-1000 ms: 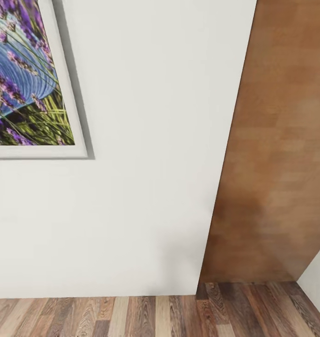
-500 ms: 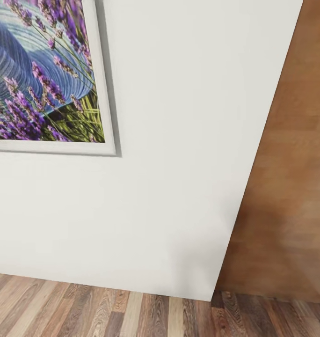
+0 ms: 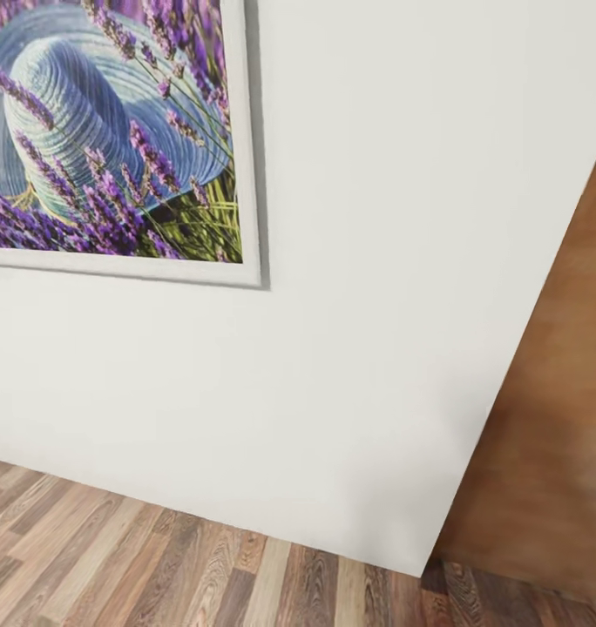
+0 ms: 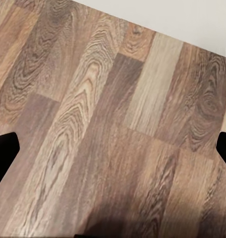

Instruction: In the bedroom, move the book from the bed onto either nightstand, and place the two sandals side by side next to the bed.

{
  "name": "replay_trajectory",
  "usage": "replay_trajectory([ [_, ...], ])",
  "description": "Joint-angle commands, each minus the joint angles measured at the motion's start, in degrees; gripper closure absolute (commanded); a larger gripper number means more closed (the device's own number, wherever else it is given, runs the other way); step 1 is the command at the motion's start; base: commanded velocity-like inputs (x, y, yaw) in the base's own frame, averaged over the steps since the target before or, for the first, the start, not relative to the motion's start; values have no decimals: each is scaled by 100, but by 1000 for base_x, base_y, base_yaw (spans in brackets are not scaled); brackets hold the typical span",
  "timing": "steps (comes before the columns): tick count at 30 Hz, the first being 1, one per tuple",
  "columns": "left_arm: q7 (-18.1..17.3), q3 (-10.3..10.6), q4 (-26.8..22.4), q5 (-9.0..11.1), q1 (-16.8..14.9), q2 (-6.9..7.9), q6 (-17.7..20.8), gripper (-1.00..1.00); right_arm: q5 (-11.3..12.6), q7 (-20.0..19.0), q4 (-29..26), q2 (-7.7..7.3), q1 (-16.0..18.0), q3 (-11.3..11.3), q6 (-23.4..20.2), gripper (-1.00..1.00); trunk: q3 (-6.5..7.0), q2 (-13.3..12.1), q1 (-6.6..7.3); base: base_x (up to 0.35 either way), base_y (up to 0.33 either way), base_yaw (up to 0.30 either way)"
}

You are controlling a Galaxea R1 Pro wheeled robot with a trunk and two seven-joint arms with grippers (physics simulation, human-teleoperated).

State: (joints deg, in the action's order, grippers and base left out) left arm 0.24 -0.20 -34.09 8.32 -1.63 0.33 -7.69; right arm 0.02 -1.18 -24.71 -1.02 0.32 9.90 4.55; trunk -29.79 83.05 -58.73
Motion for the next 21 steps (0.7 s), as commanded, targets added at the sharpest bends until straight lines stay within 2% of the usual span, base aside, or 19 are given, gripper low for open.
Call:
replay_trajectory([
  [1,3,11,2,56,-4,2,-15,-100,1,-13,6,2,3,20,20,-100,-5,3,0,86,0,92],
  [7,3,11,3,56,-3,2,-10,-100,6,-13,3,-3,3,20,20,-100,-5,3,0,222,0,36],
  [21,3,11,5,56,-3,2,-13,-100,7,-12,2,-4,3,20,20,-100,-5,3,0,308,0,2],
])
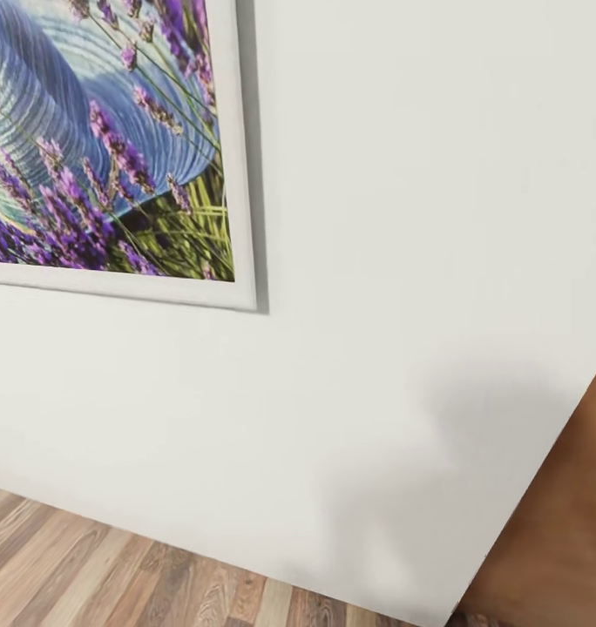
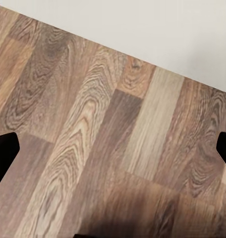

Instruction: In the bedroom, move the book from the bed onto either nightstand, and place the two sandals side by side next to the bed.

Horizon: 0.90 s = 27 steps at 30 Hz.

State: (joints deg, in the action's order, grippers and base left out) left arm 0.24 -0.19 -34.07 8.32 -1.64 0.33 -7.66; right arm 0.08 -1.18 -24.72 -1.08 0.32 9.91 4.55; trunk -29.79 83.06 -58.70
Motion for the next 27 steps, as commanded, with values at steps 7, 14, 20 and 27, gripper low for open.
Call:
replay_trajectory([
  [7,2,11,1,55,-3,2,-23,-100,1,-13,2,2,3,20,19,-100,-5,2,-3,170,0,33],
  [14,2,11,1,55,-3,2,-25,-100,1,-14,3,2,3,20,19,-100,-5,2,-3,19,0,220],
  [20,2,11,-1,55,-3,2,-25,-100,1,-13,4,4,3,20,19,-100,-5,2,-3,1,0,274],
  [27,2,11,-1,55,-3,2,-25,-100,1,-13,5,10,3,20,19,-100,-5,2,-3,0,0,278],
])
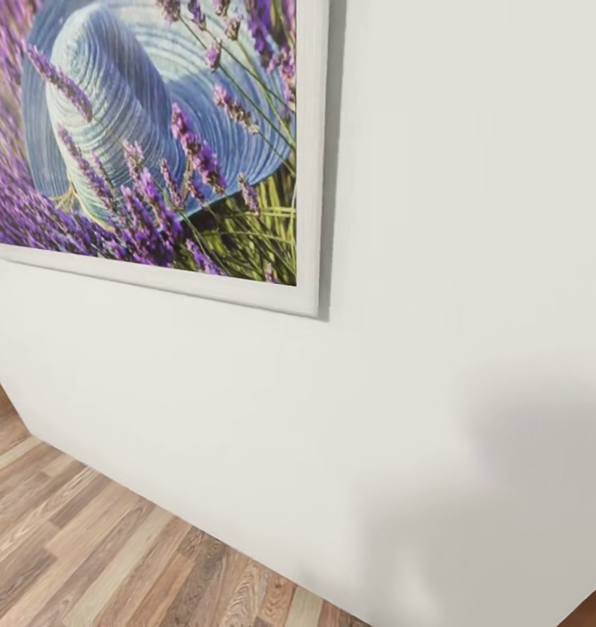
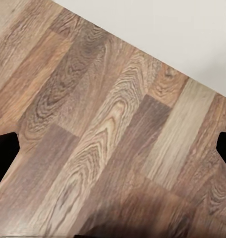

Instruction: In the bedroom, move the book from the bed onto either nightstand, and place the two sandals side by side next to the bed.

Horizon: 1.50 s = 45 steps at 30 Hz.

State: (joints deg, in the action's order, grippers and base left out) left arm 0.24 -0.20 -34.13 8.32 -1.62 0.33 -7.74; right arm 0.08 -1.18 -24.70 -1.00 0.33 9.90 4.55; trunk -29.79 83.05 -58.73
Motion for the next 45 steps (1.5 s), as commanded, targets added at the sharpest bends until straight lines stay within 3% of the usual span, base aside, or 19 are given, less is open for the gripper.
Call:
replay_trajectory([
  [1,3,12,6,55,-4,2,-17,-100,1,-13,2,2,2,20,19,-100,-5,3,0,0,0,279],
  [22,3,12,11,55,-4,2,-3,-100,0,-11,3,3,2,20,19,-100,-5,3,0,7,0,269],
  [45,3,12,11,55,-4,2,-11,-100,1,-13,2,-6,2,20,19,-100,-5,3,0,159,0,19],
])
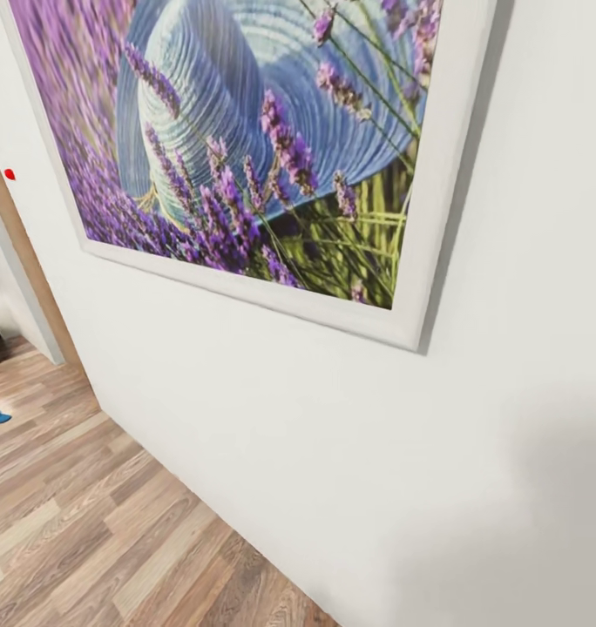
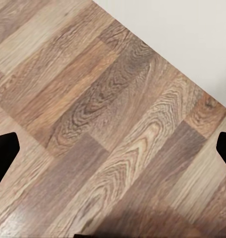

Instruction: In the bedroom, move the book from the bed onto either nightstand, and place the two sandals side by side next to the bed.

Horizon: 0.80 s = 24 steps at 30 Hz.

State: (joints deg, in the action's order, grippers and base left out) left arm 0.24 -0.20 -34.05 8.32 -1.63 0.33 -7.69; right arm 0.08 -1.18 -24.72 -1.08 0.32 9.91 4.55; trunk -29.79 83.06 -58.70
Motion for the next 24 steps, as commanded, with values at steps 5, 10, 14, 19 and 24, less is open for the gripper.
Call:
replay_trajectory([
  [5,2,11,4,55,-2,2,-21,-100,1,-13,2,2,3,20,20,-100,-5,2,-2,129,0,200],
  [10,2,11,4,55,-4,2,-22,-100,1,-12,4,2,3,20,20,-100,-5,2,-2,14,0,271],
  [14,2,11,4,55,-1,2,-22,-100,1,-12,3,2,3,20,20,-100,-5,2,-2,1,0,279],
  [19,2,11,4,55,-3,1,-22,-100,1,-12,5,2,3,20,20,-100,-5,2,-2,0,0,280],
  [24,2,11,4,55,-3,1,-22,-100,1,-11,4,8,3,20,20,-100,-5,2,-2,0,0,280],
])
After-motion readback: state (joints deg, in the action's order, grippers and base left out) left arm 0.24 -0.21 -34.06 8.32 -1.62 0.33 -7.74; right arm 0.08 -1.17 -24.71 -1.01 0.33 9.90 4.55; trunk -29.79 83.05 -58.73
